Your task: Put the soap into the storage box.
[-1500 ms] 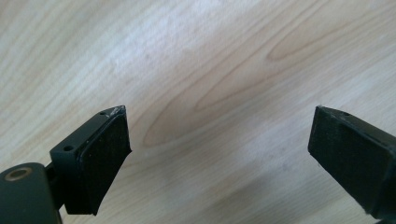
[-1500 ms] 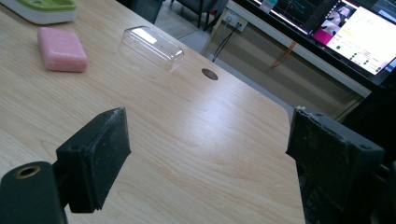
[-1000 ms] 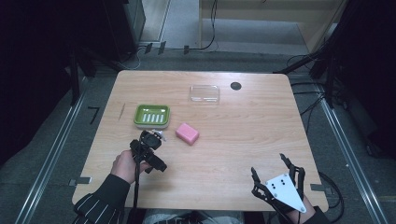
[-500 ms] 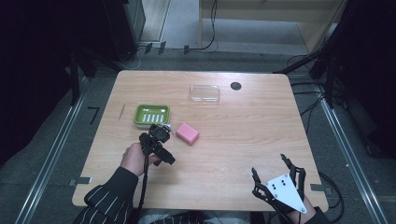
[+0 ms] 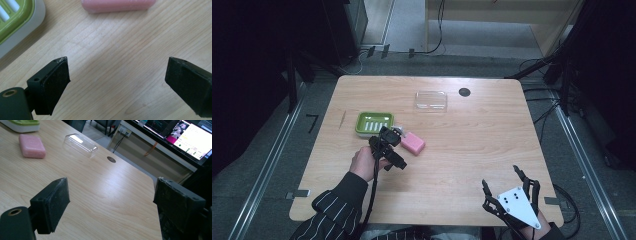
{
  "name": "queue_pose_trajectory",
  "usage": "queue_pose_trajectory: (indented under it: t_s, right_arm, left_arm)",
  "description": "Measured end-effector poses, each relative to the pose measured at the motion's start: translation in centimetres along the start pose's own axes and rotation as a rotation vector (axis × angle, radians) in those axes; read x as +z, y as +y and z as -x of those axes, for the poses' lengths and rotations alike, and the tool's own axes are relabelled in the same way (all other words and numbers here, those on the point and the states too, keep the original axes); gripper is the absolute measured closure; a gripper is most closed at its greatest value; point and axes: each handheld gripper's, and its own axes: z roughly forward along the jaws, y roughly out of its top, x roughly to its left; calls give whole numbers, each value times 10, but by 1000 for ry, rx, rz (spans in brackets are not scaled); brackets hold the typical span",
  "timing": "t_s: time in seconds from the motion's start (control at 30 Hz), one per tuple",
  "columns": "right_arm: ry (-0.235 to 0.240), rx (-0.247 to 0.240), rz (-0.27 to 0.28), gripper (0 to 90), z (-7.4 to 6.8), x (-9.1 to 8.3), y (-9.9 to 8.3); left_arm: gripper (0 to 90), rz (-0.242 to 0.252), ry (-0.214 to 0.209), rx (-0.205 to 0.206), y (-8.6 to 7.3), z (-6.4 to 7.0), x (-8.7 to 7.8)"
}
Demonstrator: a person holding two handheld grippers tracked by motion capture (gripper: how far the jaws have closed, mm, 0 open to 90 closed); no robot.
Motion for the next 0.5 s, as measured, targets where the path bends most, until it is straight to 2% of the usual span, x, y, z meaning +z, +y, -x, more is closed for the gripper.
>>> queue_pose_trajectory:
  t_s: [0.5]
  right_arm:
    - [-1, -2, -2, 130, 0, 0, 0]
  left_arm:
    - [63, 9, -23, 14, 26, 3, 4]
